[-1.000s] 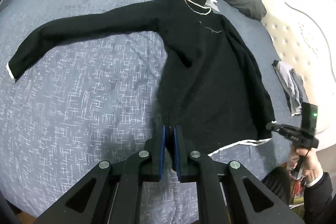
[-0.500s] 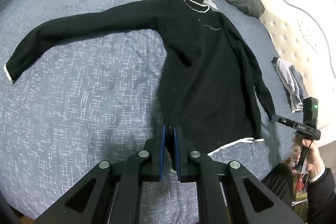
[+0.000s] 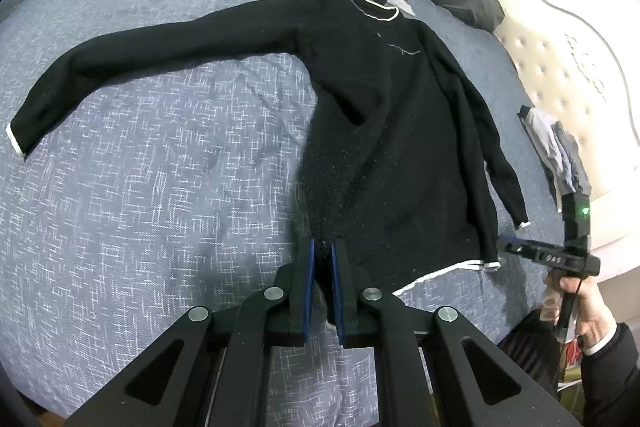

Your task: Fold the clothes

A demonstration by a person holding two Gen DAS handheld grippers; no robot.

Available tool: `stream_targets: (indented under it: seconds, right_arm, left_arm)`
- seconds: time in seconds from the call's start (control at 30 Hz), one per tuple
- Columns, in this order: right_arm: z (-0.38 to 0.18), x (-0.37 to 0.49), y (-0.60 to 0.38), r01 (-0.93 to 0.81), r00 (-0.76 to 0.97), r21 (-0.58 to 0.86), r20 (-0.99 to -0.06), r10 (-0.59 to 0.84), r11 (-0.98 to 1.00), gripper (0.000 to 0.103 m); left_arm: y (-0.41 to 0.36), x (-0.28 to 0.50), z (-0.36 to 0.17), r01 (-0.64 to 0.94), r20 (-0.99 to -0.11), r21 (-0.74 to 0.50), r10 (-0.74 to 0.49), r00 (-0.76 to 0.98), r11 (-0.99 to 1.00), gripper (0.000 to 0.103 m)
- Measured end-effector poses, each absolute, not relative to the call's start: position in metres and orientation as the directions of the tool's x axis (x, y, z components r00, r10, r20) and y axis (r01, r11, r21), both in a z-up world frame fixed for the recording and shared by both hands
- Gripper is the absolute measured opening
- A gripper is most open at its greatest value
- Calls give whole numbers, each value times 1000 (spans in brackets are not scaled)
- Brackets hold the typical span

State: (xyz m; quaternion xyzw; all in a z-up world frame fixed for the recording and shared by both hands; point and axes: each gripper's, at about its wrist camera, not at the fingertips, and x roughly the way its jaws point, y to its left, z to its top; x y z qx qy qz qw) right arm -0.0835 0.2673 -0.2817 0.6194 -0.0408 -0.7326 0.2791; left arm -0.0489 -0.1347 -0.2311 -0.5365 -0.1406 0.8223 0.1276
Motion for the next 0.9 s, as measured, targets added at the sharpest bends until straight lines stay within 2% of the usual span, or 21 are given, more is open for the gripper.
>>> stream_targets:
  seconds: [0.03,0.07,0.1,0.17,0.27,0.6,0.67,0.9]
  right_arm:
    - [-283,-83,265,365,-80,391,-891,-447,-845,42]
    - [-284,-82,263,371,-82,377,-897,-434,-849,37]
    - [-286,-81,261,377,-85,362,-903,-422,-852,26]
    - [-288,-80,258,389,-92,334,-913,-397,-859,17]
    - [-285,-80,265,393,-101,331,-912,-398,-858,11]
    - [-254,-87,311,365,-121,380,-886,-448,-850,8]
    - [-249,-87,313,361,-125,370,-891,-437,-856,3]
    - [-258,-89,330,319,-108,403,-884,-455,-858,3]
  left_arm:
    - [-135,-49,-231,-59,-846,-369,361,-392,-928,9]
    - [-135,-49,-231,-61,-846,-369,362,-391,-927,9]
    - [-135,-49,-231,-62,-846,-369,363,-390,-927,9]
    - [-135,-48,-231,-66,-846,-369,365,-388,-927,9]
    - [-135,-48,-231,-66,-847,-368,363,-387,-928,9]
    - [-135,-48,-230,-66,-845,-374,369,-388,-925,9]
    - [-134,-48,-231,-65,-846,-373,368,-386,-925,9]
    - [-134,-47,-235,-54,-848,-380,371,-380,-923,9]
